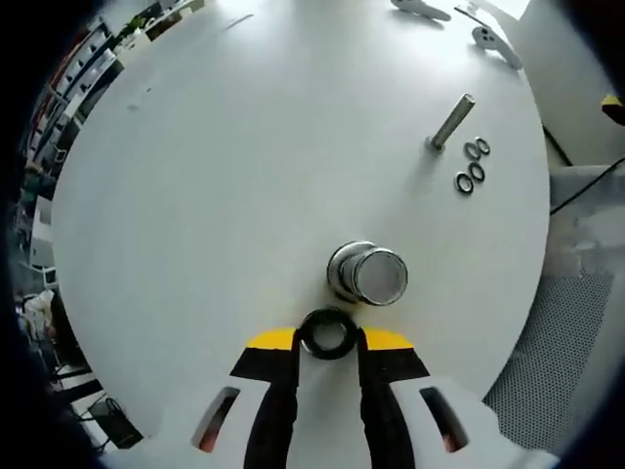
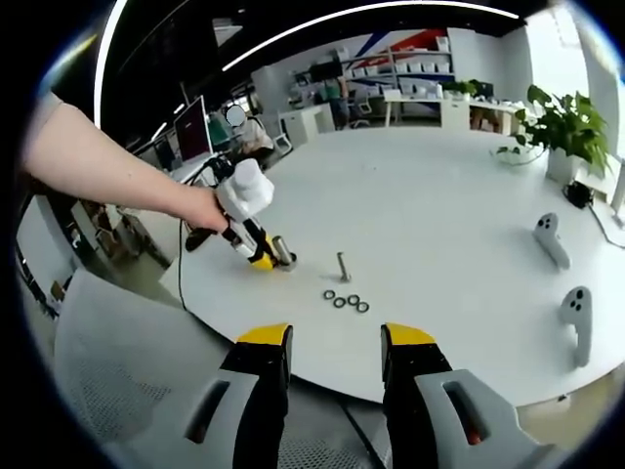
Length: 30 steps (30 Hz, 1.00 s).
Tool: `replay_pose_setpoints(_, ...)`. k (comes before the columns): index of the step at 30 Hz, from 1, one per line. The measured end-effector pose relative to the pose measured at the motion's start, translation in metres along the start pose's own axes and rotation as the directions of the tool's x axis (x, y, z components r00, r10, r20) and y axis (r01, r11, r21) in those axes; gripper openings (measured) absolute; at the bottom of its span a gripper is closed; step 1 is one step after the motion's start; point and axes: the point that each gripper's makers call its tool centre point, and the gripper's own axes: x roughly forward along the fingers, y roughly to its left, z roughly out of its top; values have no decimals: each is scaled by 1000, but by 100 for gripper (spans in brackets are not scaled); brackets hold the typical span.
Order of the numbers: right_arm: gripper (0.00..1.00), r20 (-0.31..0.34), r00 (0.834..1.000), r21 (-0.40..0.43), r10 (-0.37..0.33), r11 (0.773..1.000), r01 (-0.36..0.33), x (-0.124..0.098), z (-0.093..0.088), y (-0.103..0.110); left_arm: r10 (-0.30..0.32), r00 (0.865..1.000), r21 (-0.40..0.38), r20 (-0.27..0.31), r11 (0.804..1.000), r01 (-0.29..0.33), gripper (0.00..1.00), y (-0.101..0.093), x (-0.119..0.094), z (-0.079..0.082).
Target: Place the washer onto the threaded stud by aligning its center hole with the stud, sliding it down to the base, and recovering from edge contact or off-axis alignment until the washer reaches the visible bottom stop.
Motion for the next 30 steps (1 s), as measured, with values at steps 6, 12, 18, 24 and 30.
replay_pose_setpoints(6,38,0,1000,-3,2,1000,-2,0,0,0,-11,1000,30,-28,999,12,21,-6,-1,-9)
replay_pose_setpoints(12,38,2,1000,1,1,1000,-1,0,0,0,-8,1000,34,-30,999,9,21,-5,1,-9)
replay_pose_setpoints(18,38,4,1000,-1,5,1000,-5,0,1,1,-6,1000,44,5,999,6,23,-7,1,-10)
replay_pose_setpoints(24,38,3,1000,-3,6,1000,-6,0,1,1,-12,1000,71,-16,997,13,24,-9,2,-12)
replay_pose_setpoints(30,38,1,1000,-3,6,1000,-6,0,0,1,-14,1000,78,-12,997,15,24,-8,2,-12)
